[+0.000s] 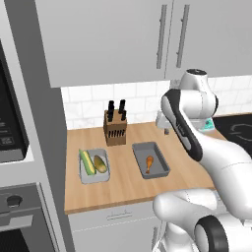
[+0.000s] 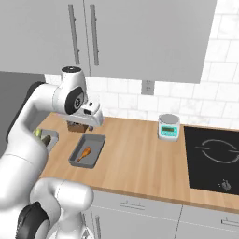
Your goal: Take the meat container that has the chicken drumstick and place it on the second highest rack of the freezer. Then take the vegetable container that has the cucumber and corn and place it on the highest rack of the freezer.
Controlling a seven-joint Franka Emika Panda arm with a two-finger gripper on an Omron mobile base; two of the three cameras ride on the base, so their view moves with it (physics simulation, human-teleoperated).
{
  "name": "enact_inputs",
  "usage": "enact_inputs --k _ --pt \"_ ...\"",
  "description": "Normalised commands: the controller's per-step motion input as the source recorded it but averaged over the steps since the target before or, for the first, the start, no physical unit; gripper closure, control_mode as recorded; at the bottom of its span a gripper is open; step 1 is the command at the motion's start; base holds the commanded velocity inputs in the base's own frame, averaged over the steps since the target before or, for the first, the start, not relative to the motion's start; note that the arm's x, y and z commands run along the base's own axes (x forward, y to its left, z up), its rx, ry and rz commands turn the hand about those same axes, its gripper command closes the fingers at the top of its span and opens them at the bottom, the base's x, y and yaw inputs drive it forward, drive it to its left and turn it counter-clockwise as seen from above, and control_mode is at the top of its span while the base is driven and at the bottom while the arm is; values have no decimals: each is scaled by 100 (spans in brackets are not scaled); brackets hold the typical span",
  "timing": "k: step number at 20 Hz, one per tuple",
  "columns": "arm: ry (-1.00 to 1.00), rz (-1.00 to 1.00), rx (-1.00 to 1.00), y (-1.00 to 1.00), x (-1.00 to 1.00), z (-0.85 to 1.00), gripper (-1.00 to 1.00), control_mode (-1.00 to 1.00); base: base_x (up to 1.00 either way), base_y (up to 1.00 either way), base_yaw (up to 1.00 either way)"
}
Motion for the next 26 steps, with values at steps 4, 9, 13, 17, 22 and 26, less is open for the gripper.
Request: enact_inputs --k 4,9,13,17,22,26 --pt "9 -27 3 -16 2 -92 -100 -100 0 0 0" --pt "6 -26 0 -6 23 -86 -100 -100 0 0 0" --pt "5 -15 0 0 28 -75 -100 -100 0 0 0" --pt "4 -11 0 0 38 -67 -100 -100 0 0 0" --pt "2 -7 0 0 38 -58 -100 -100 0 0 0" --pt "1 -6 0 0 27 -52 -100 -100 0 0 0"
